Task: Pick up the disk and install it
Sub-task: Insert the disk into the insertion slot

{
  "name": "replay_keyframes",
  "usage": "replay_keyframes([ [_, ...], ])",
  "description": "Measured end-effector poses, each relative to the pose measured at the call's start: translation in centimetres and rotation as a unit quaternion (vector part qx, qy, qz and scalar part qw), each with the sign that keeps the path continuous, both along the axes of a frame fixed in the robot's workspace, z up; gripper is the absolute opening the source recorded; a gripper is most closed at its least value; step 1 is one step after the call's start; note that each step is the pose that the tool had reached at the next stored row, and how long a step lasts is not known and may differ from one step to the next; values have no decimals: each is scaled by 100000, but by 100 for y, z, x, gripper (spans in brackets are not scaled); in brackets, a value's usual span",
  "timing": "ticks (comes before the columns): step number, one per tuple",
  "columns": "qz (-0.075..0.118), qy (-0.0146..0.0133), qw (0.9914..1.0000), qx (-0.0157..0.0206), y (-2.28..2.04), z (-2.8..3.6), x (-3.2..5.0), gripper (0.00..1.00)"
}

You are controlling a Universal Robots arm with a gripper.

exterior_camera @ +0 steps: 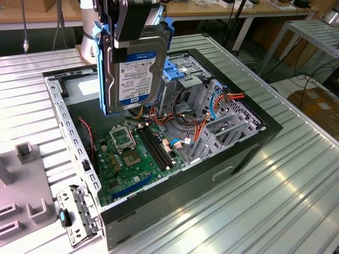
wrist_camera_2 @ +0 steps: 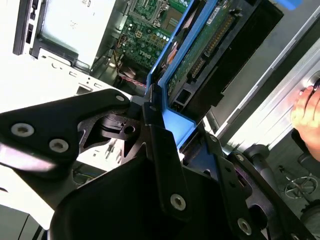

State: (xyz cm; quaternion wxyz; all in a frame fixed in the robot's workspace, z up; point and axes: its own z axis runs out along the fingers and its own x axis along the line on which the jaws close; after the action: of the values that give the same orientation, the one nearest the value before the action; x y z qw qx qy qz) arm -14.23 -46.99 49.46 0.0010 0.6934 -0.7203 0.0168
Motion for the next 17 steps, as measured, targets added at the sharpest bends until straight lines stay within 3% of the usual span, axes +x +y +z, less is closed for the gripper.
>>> replay_keyframes([
  [17,-2,-2,100000,-48,-71,-4,32,37],
])
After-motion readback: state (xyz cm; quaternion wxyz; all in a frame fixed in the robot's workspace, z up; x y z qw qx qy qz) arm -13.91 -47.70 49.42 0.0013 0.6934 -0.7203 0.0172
